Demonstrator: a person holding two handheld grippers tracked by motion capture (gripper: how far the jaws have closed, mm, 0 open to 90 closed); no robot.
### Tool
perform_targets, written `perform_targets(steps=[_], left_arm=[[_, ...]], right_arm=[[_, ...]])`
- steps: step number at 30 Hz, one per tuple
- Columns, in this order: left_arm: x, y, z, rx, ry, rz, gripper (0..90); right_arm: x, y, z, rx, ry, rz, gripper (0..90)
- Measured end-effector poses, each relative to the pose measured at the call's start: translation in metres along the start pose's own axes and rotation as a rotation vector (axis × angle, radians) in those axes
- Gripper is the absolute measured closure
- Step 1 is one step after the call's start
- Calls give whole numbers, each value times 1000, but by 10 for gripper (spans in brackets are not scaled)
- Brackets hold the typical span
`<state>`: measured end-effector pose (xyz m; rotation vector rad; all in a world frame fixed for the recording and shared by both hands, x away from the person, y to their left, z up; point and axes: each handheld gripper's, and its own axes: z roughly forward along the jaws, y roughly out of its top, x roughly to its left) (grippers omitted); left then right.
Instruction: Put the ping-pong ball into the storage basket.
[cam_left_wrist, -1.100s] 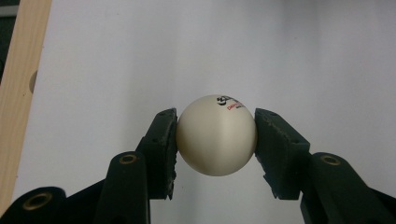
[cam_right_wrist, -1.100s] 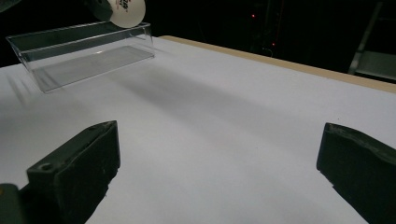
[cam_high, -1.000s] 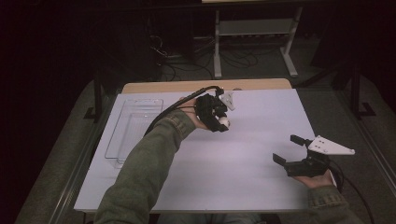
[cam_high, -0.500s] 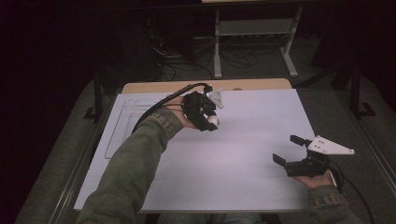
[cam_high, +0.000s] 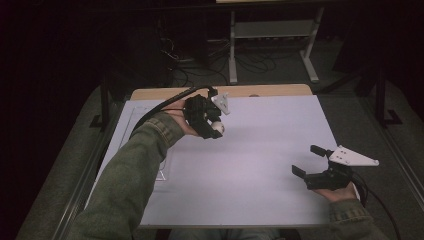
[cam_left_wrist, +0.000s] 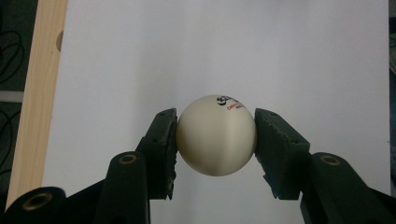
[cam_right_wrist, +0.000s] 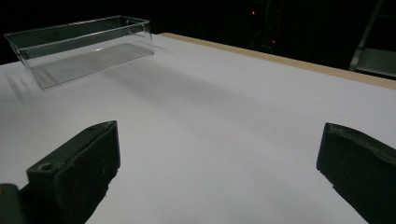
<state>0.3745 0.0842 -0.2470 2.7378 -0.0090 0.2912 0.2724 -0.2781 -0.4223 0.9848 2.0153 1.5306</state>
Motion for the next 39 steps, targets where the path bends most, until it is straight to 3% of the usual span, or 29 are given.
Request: perform_targets(steps=[10, 14, 19, 39], left_arm=[[2, -5, -11, 42, -12, -17, 508], [2, -10, -17, 86, -8, -17, 508], [2, -16, -20, 85, -8, -30, 508], [4, -50, -26, 162, -31, -89, 508]], right_arm=[[0, 0, 1, 4, -1, -3, 0], [0, 0, 0, 5, 1, -3, 0], [0, 0, 0, 4, 3, -3, 0], [1, 0, 1, 8, 1, -2, 0]])
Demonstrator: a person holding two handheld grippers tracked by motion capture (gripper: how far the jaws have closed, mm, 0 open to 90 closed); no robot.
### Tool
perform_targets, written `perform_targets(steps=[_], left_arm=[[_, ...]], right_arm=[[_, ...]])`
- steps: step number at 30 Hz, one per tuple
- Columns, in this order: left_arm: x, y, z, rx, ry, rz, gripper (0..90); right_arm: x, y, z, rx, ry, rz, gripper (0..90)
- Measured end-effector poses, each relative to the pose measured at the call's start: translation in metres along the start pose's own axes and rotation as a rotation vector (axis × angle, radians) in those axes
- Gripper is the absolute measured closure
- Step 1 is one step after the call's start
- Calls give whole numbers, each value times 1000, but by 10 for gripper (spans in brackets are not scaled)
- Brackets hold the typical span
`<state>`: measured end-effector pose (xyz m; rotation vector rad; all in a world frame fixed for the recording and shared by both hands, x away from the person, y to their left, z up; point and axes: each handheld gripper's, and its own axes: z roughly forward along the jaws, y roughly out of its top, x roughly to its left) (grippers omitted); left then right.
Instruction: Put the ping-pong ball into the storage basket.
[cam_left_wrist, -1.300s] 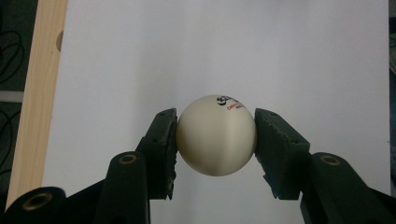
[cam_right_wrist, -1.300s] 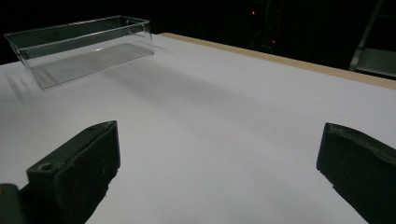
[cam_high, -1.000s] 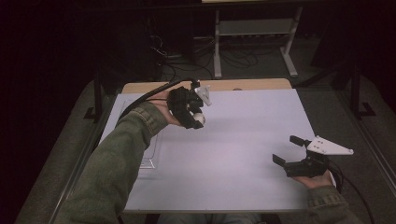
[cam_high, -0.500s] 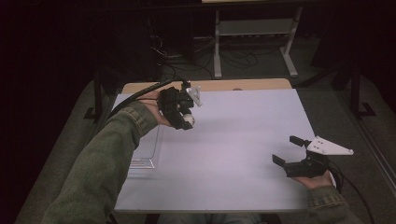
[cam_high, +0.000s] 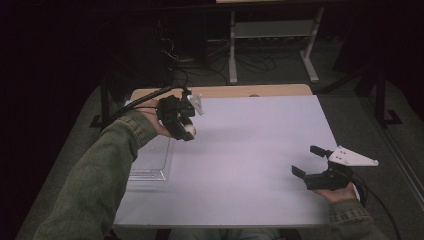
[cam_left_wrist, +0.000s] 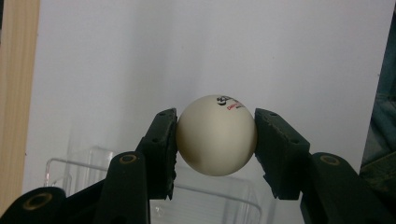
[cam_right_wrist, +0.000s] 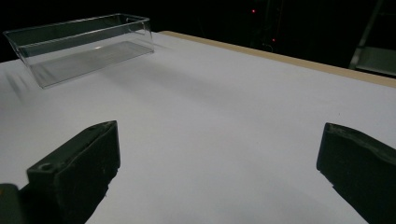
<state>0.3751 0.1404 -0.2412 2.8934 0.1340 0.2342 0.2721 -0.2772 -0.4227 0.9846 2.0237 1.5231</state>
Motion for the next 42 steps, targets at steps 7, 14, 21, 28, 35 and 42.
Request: perform_targets(steps=[7, 14, 21, 28, 35, 42], left_arm=[[2, -10, -10, 20, 3, -17, 508], [4, -28, -15, 26, 29, -44, 508], [3, -42, -15, 48, 27, -63, 508], [4, -53, -17, 56, 31, -87, 508], [3, -70, -17, 58, 33, -118, 507], [1, -82, -15, 67, 32, -133, 507]], right_arm=[[0, 0, 1, 5, 0, -1, 0], [0, 0, 1, 6, 0, -4, 0], [1, -1, 1, 11, 0, -4, 0], [1, -1, 2, 12, 1, -7, 0], [1, -1, 2, 15, 3, -10, 0], [2, -1, 3, 25, 4, -12, 0]])
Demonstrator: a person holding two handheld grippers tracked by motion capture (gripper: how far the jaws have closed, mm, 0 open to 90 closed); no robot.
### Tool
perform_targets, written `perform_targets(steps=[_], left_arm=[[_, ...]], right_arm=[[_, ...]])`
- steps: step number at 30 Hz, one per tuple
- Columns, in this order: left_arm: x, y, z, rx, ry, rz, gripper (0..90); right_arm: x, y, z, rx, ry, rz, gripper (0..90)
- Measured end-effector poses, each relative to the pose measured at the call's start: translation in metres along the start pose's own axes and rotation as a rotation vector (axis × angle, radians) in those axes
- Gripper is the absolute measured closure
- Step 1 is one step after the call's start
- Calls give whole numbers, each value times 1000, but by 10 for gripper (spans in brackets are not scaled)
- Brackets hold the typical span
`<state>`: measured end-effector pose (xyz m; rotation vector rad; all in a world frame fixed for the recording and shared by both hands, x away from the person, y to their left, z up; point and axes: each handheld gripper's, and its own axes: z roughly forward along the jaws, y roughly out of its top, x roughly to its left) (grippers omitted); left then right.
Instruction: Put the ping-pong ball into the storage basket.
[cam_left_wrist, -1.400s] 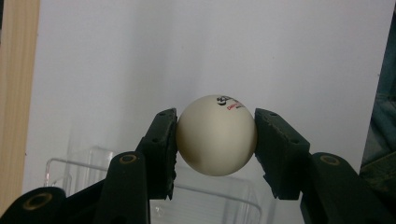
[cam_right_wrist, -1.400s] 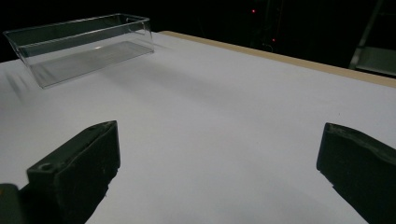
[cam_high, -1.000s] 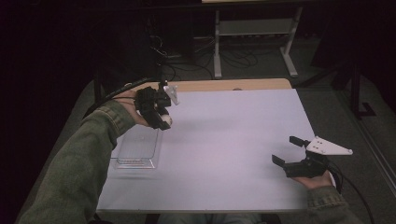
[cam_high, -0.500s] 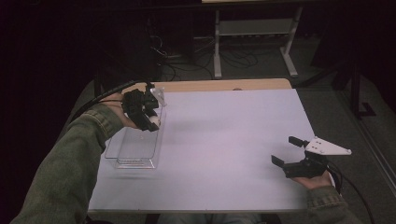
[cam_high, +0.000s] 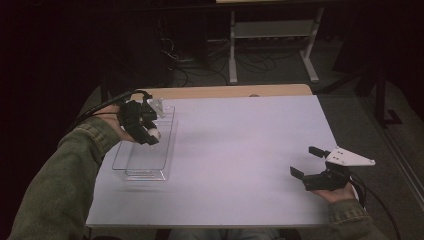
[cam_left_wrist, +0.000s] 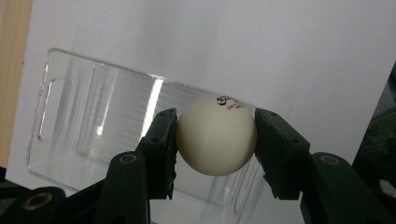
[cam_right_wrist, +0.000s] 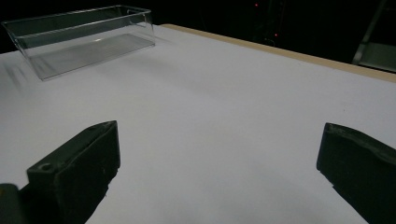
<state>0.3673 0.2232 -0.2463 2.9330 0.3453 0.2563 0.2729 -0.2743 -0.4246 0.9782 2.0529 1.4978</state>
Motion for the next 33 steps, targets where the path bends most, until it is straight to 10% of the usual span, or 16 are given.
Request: perform_targets(steps=[14, 33], left_arm=[[0, -26, 9, 33, -27, -25, 508], [-2, -19, 24, 31, -48, -5, 508]], right_arm=[[0, 0, 1, 10, 1, -1, 0], [-1, 0, -2, 2, -8, -1, 0]])
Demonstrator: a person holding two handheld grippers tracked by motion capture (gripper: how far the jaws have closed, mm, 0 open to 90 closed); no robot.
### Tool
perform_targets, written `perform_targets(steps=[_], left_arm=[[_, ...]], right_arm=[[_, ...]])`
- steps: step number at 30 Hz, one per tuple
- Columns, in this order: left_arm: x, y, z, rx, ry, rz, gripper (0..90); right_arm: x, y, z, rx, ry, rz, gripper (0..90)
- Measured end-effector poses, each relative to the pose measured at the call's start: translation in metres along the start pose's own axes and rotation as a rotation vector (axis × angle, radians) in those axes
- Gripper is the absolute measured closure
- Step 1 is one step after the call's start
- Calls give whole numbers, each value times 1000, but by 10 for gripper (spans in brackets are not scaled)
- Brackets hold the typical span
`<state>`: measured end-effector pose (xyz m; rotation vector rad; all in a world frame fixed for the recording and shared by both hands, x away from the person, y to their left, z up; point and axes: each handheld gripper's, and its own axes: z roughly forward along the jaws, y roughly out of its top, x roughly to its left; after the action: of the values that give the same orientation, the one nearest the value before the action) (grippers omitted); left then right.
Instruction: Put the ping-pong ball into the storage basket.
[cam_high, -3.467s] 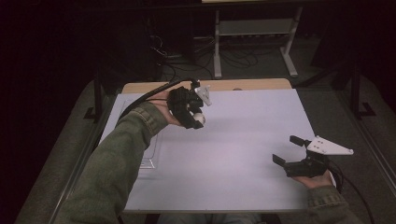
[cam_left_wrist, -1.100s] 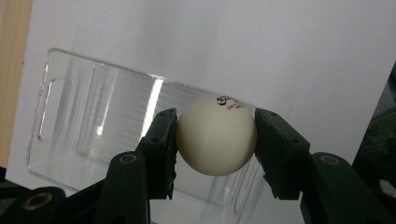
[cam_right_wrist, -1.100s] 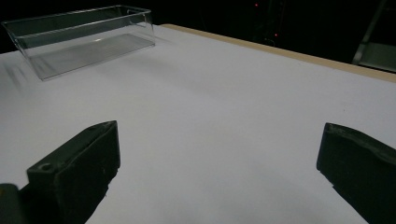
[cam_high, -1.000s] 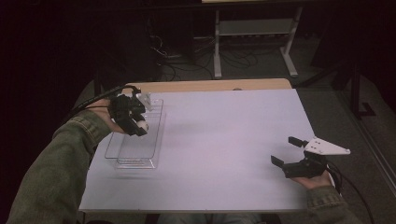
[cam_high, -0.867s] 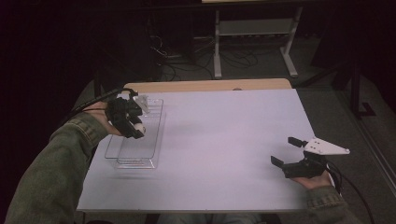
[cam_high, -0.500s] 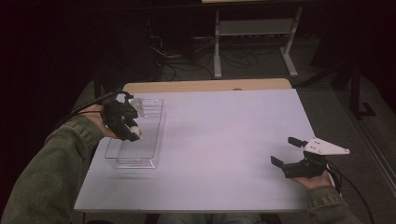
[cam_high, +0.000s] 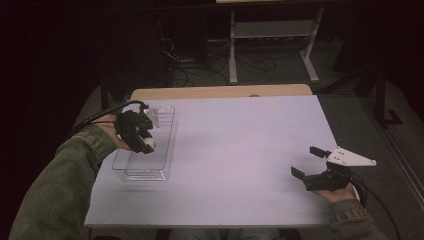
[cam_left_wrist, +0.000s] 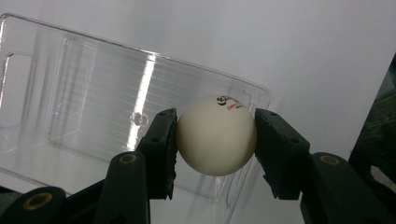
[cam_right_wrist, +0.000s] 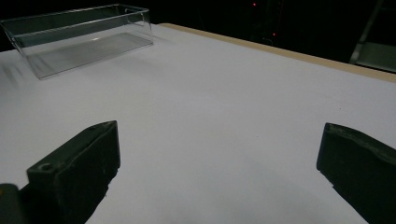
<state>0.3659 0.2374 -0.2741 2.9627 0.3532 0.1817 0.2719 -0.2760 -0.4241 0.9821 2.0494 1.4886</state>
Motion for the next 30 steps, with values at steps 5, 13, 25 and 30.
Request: perform_targets(steps=[5, 13, 25, 30], left_arm=[[1, 0, 8, 9, -11, -3, 508], [1, 2, 18, 11, -23, 4, 508], [1, -4, 34, 6, -38, -10, 508], [2, -6, 43, 11, -42, -11, 508]], right_arm=[[0, 0, 0, 1, 2, -3, 0], [1, 0, -1, -1, -8, -1, 0], [1, 0, 0, 2, -4, -3, 0], [1, 0, 0, 5, -5, -5, 0]])
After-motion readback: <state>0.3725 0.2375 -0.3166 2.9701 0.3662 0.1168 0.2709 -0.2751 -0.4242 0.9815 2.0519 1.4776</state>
